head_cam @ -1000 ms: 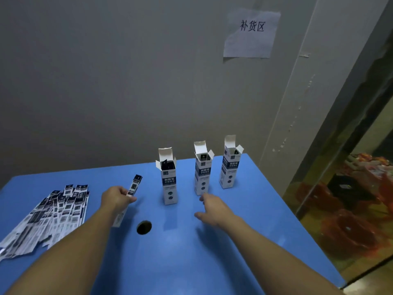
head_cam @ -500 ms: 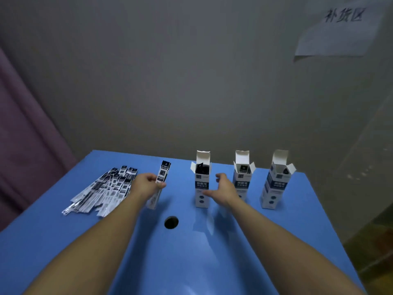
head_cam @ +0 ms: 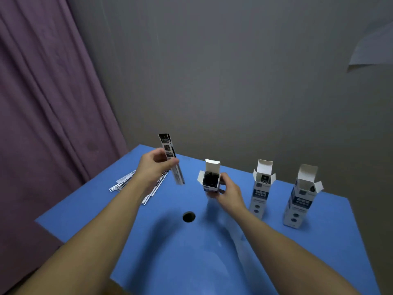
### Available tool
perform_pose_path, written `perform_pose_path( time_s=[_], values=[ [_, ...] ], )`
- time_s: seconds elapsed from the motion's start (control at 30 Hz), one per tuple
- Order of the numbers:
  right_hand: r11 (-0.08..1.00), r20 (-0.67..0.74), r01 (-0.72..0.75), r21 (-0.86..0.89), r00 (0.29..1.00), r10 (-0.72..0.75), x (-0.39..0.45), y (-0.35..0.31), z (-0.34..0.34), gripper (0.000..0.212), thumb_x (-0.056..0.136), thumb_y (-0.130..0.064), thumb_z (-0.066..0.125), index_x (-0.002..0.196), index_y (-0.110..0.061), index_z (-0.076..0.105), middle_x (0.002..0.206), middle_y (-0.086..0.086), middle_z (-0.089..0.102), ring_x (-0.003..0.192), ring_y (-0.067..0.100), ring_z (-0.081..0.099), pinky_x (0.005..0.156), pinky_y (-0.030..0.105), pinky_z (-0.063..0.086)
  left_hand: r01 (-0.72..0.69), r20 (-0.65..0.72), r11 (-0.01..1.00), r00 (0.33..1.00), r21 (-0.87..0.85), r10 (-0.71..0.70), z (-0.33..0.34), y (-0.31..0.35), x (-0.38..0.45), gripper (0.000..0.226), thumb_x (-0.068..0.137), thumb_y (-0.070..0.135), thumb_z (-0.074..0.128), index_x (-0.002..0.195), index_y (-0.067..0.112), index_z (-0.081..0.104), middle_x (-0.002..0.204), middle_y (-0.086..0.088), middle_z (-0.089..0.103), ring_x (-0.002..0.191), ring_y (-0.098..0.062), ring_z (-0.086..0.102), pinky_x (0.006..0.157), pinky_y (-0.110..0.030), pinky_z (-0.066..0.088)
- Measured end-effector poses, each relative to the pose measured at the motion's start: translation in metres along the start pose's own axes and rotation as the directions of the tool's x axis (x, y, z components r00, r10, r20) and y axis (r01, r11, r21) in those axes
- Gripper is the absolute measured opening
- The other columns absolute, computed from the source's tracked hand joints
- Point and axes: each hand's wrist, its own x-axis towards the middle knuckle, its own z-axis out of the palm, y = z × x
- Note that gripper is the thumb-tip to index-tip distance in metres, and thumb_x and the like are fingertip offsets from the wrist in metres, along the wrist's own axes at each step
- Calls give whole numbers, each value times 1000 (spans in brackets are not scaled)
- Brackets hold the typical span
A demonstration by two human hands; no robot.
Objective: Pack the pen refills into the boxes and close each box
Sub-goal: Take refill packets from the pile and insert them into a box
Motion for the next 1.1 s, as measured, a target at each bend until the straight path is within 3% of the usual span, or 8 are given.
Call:
perform_pose_path(
  time_s=[0.1,0.2,0.33,0.43,0.6,0.77,1.1],
  values=[
    [999,13,35,25,999,-36,0,-9,-2,40,77,-2,81,107,-19,61,105,-8,68,94,-11,62,78,13,53,-64,29,998,997,-29,65,1,21,-4,16,82,-7,73,91,6,70,82,-4,73,79,-17,67,81,-34,54],
    [996,-6,77,39,997,-77,0,-18,-1,42,76,-2,81,110,-17,62,106,-7,68,100,1,63,80,12,53,-128,18,986,991,-103,130,9,41,-9,20,82,-11,71,87,9,70,79,0,72,81,-19,66,86,-36,56],
    [989,-18,145,39,989,-144,-1,-31,3,45,75,-5,84,110,-24,63,105,-9,69,104,2,62,88,17,52,-199,32,971,978,-131,204,28,57,-19,24,79,-12,73,83,10,67,73,5,71,72,-10,65,72,-22,54],
    [982,-20,181,57,984,-180,-4,-40,5,43,75,-4,84,106,-24,62,102,-9,69,100,-4,60,81,9,50,-214,42,967,974,-136,221,36,61,-25,23,75,-9,78,80,11,68,76,1,70,75,-15,62,77,-26,53],
    [975,-15,214,56,977,-213,-8,-48,5,41,75,-8,85,105,-24,62,99,-11,68,97,-2,61,79,8,50,-224,21,955,972,-193,232,41,62,-29,22,74,-8,78,80,9,67,77,-2,69,76,-18,61,79,-30,51],
    [975,-25,219,38,976,-218,-9,-48,1,42,75,-11,85,105,-28,61,100,-11,68,100,-1,61,82,12,52,-243,17,953,968,-182,250,44,61,-33,21,75,-7,78,81,10,65,74,3,70,72,-12,63,73,-22,53],
    [980,-45,199,31,979,-197,-6,-47,5,44,75,-7,84,108,-26,61,104,-9,69,105,2,61,87,21,55,-286,-62,948,958,-138,280,40,53,-35,23,77,-1,81,85,14,65,79,3,72,80,-16,68,75,-25,54]
  ],
)
